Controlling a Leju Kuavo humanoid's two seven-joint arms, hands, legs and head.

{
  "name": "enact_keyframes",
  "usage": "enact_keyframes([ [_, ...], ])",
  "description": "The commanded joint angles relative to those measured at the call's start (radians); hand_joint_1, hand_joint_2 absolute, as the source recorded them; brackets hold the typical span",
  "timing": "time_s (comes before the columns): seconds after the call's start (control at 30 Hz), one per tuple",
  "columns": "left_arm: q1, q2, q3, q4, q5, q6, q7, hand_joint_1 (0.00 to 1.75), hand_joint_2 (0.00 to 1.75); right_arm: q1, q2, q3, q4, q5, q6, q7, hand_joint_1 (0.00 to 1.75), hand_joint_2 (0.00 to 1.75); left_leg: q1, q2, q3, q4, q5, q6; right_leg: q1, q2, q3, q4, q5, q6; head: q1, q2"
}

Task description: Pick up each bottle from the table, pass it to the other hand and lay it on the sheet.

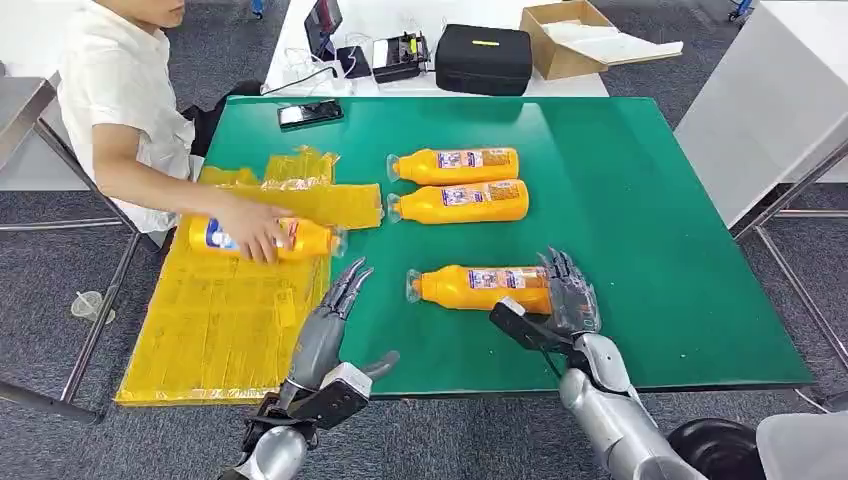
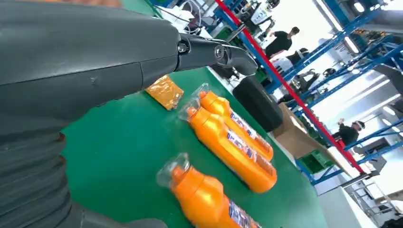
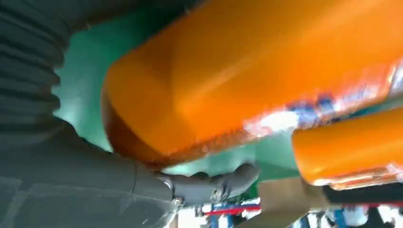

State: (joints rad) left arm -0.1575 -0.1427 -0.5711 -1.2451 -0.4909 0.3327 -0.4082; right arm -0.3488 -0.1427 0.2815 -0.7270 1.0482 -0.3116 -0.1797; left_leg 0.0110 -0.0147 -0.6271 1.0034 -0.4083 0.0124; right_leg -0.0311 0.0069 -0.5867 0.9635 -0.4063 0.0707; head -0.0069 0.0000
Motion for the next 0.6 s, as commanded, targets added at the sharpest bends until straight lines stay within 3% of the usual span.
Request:
enact_keyframes([
  [0.03, -0.057, 0.011, -0.037, 0.079, 0.008, 0.004, -0.006, 0.0, 1.75, -0.065, 0.01, -0.016, 0.191, -0.023, 0.054, -0.014, 1.75, 1.75, 0.0, 0.0, 0.003, -0.001, 0.0, 0.0, 0.001, -0.002, 0.004, -0.001, 0.0, -0.002, 0.0, 0.0],
  [0.6, -0.065, 0.008, -0.048, 0.091, 0.025, 0.006, -0.021, 0.0, 1.75, -0.086, -0.001, 0.023, 0.234, -0.022, 0.095, -0.049, 1.75, 1.75, 0.001, -0.001, 0.009, -0.001, -0.001, 0.0, 0.002, -0.003, 0.01, -0.002, -0.001, -0.003, 0.0, 0.0],
])
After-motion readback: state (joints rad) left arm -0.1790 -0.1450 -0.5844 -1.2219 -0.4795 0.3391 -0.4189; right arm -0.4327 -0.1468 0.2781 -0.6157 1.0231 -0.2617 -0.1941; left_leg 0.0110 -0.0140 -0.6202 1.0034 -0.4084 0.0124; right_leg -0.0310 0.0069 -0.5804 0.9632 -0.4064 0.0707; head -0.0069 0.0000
